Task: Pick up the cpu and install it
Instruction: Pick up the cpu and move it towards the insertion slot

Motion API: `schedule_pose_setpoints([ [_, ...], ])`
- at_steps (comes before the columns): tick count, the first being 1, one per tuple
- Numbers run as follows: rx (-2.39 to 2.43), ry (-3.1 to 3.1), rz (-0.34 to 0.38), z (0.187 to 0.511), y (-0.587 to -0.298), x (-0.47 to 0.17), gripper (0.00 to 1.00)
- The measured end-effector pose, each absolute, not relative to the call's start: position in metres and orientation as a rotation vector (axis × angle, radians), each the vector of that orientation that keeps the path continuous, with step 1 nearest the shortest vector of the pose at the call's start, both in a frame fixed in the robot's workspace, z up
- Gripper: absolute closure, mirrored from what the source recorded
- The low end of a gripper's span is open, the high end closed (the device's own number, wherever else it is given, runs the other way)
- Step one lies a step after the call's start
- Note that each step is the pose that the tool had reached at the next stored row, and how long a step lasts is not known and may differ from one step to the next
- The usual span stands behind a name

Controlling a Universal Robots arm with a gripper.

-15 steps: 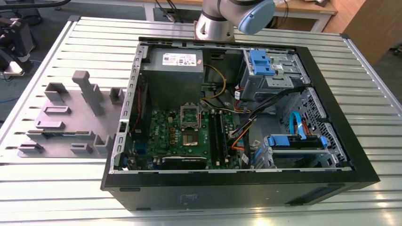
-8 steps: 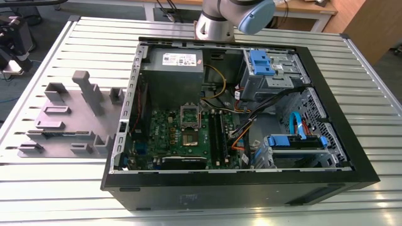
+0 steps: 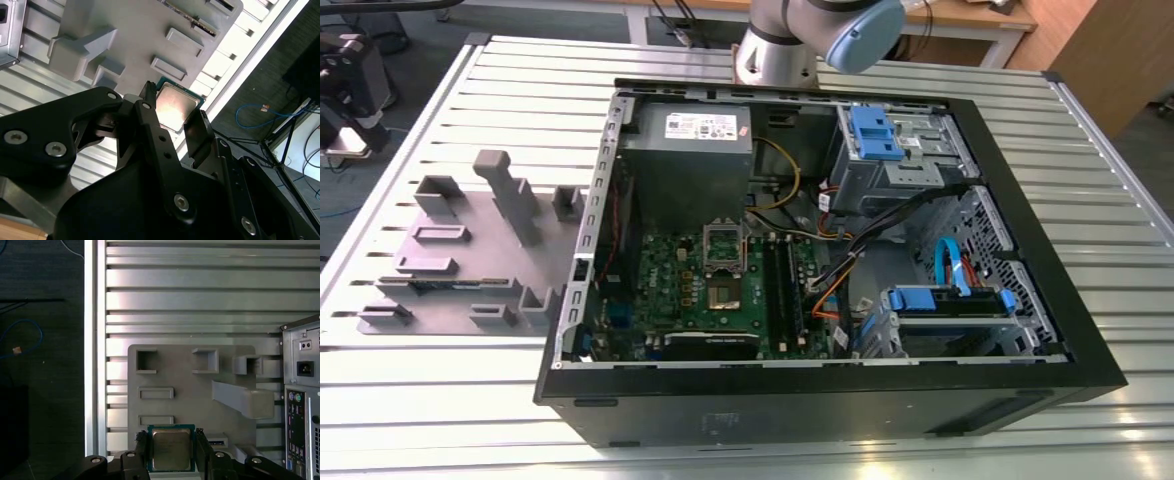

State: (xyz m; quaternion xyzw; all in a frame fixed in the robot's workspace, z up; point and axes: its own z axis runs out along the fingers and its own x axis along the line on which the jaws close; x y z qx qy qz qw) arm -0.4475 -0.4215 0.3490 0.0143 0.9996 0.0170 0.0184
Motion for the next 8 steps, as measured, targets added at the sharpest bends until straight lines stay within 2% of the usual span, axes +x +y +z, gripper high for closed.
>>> schedule_pose_setpoints([
  [8, 0.044, 3.104, 0.053, 0.349, -0.4215, -0.443, 0.53],
])
